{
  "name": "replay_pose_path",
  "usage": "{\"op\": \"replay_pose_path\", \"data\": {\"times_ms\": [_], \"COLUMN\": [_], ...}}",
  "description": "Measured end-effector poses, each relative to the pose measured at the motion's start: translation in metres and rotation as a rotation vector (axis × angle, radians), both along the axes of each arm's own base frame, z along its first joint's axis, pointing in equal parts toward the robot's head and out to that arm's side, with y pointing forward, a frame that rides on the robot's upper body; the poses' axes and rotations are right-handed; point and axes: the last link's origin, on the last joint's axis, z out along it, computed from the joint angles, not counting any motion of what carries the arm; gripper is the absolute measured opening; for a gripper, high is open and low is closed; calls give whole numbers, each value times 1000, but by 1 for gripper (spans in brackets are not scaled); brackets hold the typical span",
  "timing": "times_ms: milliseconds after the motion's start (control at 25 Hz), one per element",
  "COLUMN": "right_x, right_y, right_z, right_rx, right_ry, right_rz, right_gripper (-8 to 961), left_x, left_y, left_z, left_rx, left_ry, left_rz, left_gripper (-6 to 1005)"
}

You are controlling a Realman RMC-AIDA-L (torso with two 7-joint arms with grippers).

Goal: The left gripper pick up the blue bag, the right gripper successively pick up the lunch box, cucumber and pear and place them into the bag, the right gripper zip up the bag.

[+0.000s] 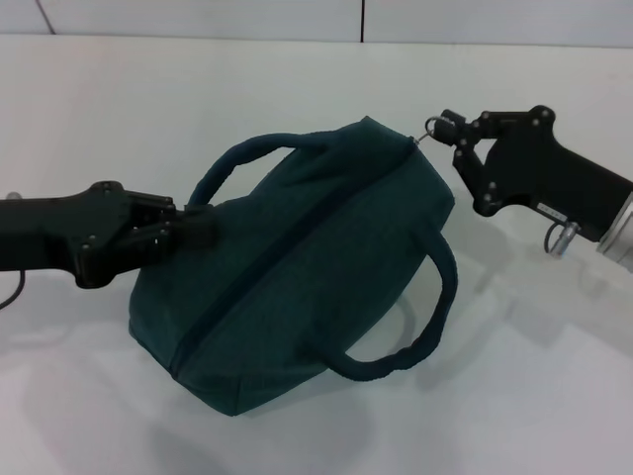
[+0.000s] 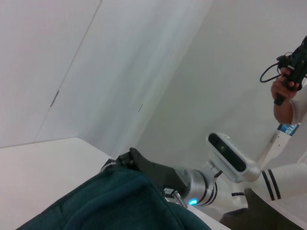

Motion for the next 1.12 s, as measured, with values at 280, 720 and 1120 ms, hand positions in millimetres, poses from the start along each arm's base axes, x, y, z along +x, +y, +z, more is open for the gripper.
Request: {"op": "replay_pose_path", "data": {"times_ms": [280,720,1120], "right_x": [4,14,29], "right_y": [-8,-39,-32], "right_z": [-8,13,-1], "right_rx": [-35,-23,-49], "right_ry": [-28,123,49], "right_rz": [0,43,-63], "right_gripper": [11,10,10], "left_x": [0,-13,-22], "left_y": [1,-1,9], "left_z": [7,19,3], "left_rx": [50,130,127], "left_ry": [-48,-94,-51], "left_rz": [12,92,184], "left_gripper": [102,99,94]}}
